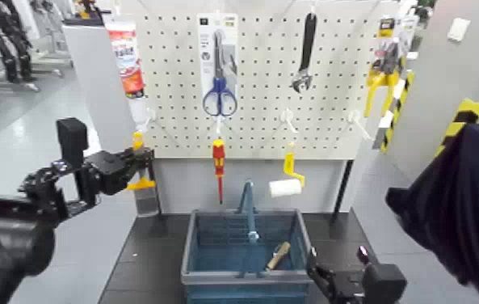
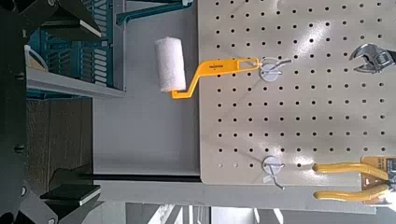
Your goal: Put the yellow paint brush into the crate.
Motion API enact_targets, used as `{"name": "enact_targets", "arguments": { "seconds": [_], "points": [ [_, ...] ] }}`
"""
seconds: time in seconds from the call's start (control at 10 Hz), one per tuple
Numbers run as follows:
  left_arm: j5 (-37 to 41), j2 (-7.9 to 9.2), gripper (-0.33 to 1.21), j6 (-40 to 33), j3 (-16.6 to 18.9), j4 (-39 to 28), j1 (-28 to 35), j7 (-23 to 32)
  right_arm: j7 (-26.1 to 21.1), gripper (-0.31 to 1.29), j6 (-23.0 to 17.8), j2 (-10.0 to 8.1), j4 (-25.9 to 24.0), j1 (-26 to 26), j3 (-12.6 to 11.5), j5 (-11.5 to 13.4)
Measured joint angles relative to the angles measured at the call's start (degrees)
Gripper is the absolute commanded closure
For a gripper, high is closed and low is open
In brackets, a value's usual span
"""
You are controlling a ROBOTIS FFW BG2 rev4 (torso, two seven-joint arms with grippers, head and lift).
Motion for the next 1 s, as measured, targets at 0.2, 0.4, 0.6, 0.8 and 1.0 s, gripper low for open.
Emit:
{"name": "enact_targets", "arguments": {
  "seconds": [0.2,0.4,0.6,0.8,1.0],
  "points": [
    [0.3,-0.12,1.17,2.3,0.7,-3.7,1.2,1.2,0.0,0.15,0.1,-0.06,0.1,-0.1,0.1,0.0],
    [0.0,-0.17,1.17,5.2,1.8,-8.3,2.3,2.0,0.0,0.15,0.1,-0.07,0.1,-0.1,0.1,0.0],
    [0.4,-0.57,1.17,7.3,3.1,-11.8,3.4,3.4,0.0,0.15,0.1,-0.1,0.2,-0.1,0.1,0.0],
    [2.9,-1.4,1.17,9.3,3.8,-14.5,4.8,5.7,0.0,0.15,0.0,-0.16,0.2,-0.1,0.1,0.0],
    [7.0,-2.58,1.17,10.2,4.4,-15.8,5.9,7.5,0.0,0.15,-0.1,-0.16,0.2,-0.1,0.1,0.0]
  ]
}}
